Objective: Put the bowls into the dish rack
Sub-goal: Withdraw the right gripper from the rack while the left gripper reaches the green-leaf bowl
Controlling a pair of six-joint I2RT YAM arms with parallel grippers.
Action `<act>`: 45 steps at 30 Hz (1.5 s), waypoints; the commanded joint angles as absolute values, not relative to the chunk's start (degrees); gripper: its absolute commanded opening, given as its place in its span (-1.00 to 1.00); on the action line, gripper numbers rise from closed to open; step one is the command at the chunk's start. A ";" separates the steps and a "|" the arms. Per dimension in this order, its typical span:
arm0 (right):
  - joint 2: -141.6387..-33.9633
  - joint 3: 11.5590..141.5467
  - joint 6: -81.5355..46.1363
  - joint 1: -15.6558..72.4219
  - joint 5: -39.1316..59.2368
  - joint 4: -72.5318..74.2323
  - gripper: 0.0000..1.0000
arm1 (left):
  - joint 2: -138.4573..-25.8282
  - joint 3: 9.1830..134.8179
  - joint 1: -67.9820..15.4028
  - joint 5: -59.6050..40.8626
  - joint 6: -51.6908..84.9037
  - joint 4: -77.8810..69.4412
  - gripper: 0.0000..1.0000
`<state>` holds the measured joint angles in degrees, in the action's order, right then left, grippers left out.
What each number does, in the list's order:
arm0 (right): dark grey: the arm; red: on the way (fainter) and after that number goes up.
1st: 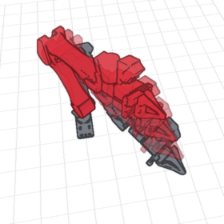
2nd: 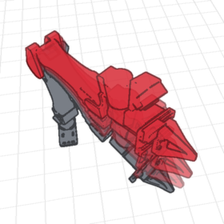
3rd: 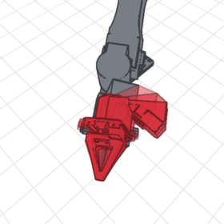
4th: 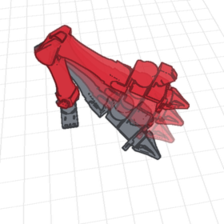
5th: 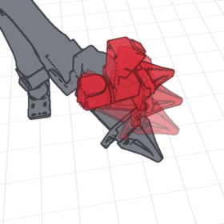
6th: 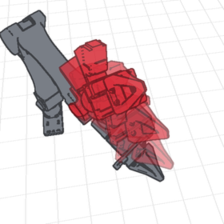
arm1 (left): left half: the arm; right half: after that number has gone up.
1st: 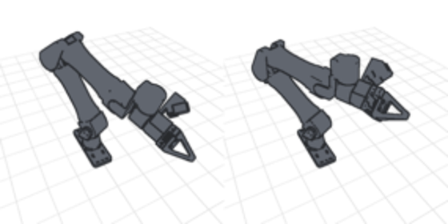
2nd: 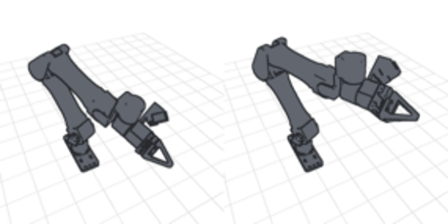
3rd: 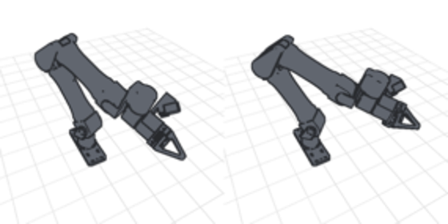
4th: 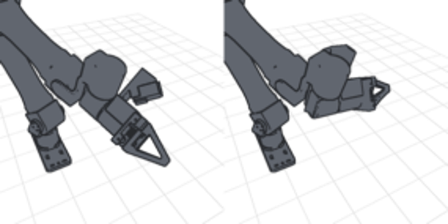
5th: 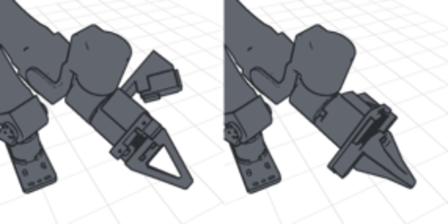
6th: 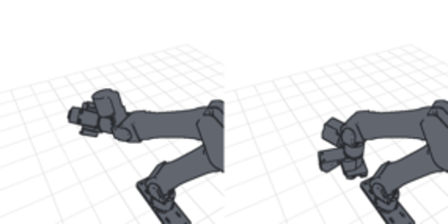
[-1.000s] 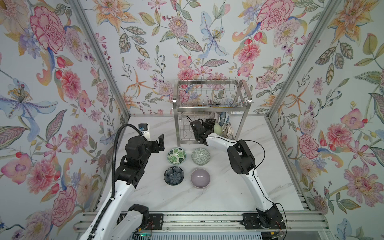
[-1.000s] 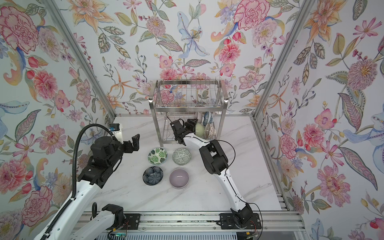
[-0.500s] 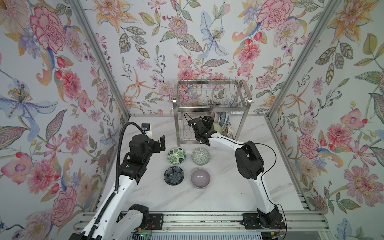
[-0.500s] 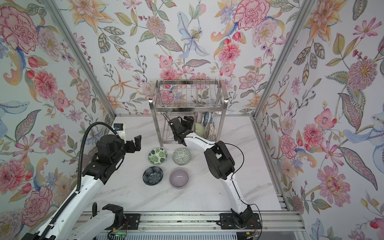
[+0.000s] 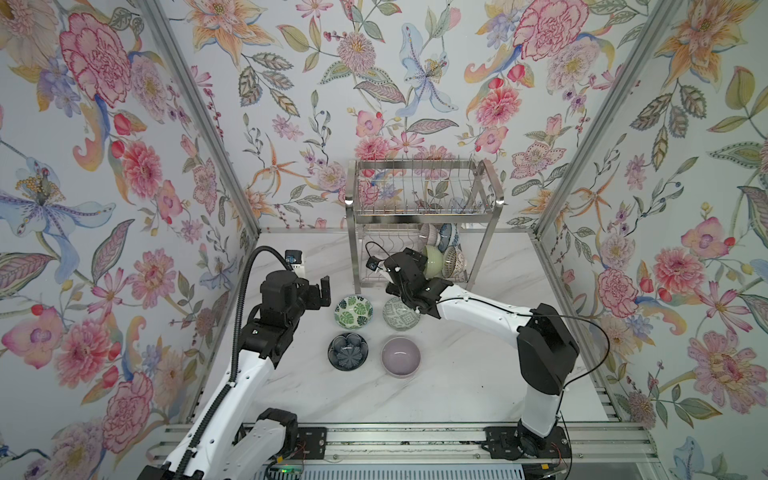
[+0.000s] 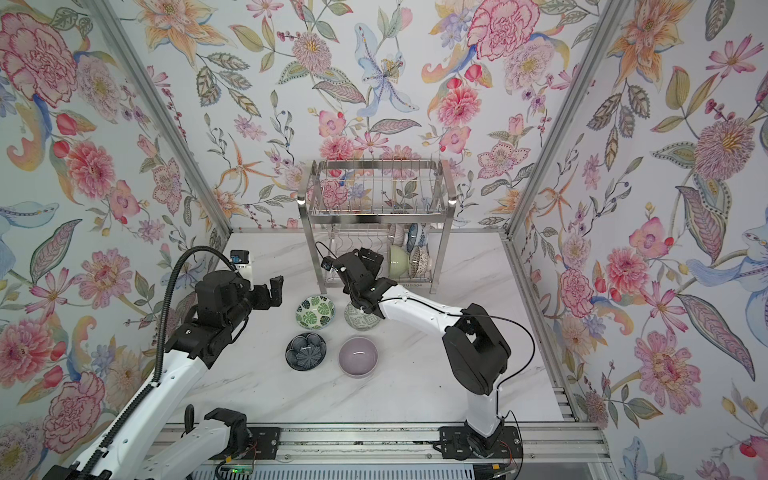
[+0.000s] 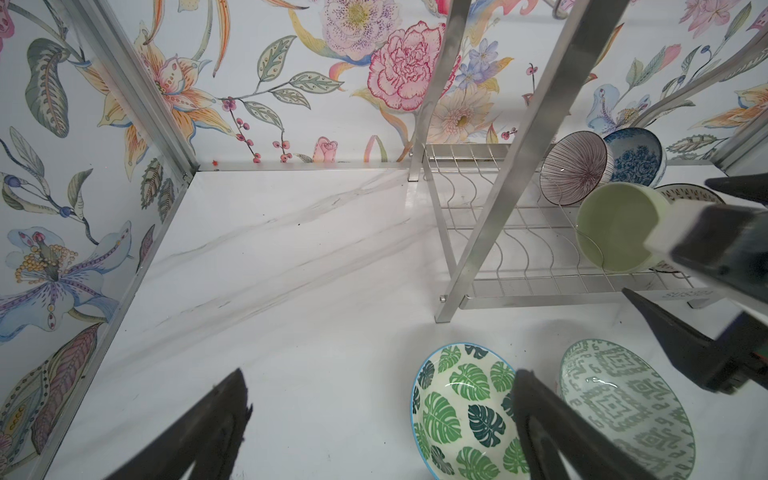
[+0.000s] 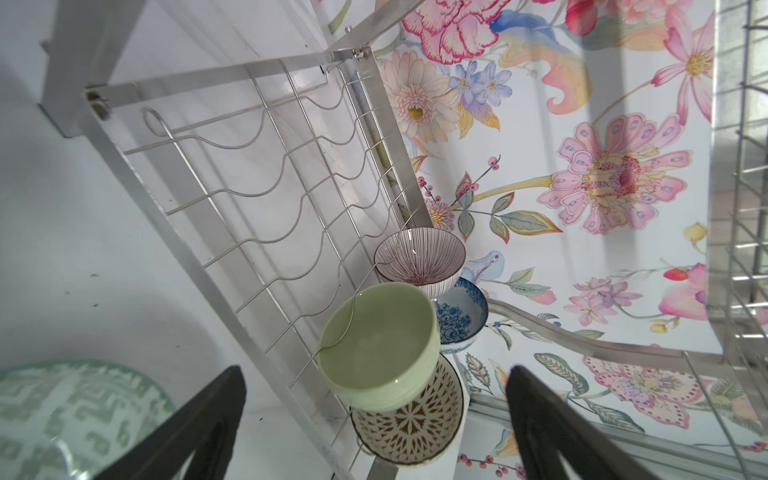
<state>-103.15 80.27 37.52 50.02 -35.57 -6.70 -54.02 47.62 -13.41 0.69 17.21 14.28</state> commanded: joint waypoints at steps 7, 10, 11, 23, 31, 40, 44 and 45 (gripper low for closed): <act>-80.48 67.25 9.84 50.30 -24.24 -11.85 0.98 | -54.43 43.69 -15.25 -0.25 19.06 15.03 0.99; -72.58 62.38 4.46 49.53 -22.95 -11.66 0.98 | -53.55 43.57 -17.02 1.15 19.29 14.92 0.99; -70.56 61.20 3.05 49.17 -22.86 -11.63 0.99 | -53.39 43.68 -17.51 1.82 19.33 15.06 0.99; -59.15 62.17 -10.34 42.33 -25.81 -25.80 0.98 | -56.11 46.80 -18.45 1.53 18.82 19.38 0.99; -62.51 63.42 -11.16 41.76 -28.86 -26.26 0.98 | -58.47 42.84 -18.45 2.18 17.84 15.05 0.99; -65.84 65.15 -17.63 40.62 -30.13 -31.59 0.98 | -64.11 42.82 -16.28 -2.51 19.01 15.71 0.99; -64.23 62.97 -18.62 40.86 -30.13 -32.00 0.98 | -64.49 40.17 -14.90 -5.17 20.42 12.41 0.99; -63.84 62.55 -18.37 40.73 -30.52 -32.02 0.98 | -65.04 39.75 -14.66 -5.57 20.63 11.78 0.99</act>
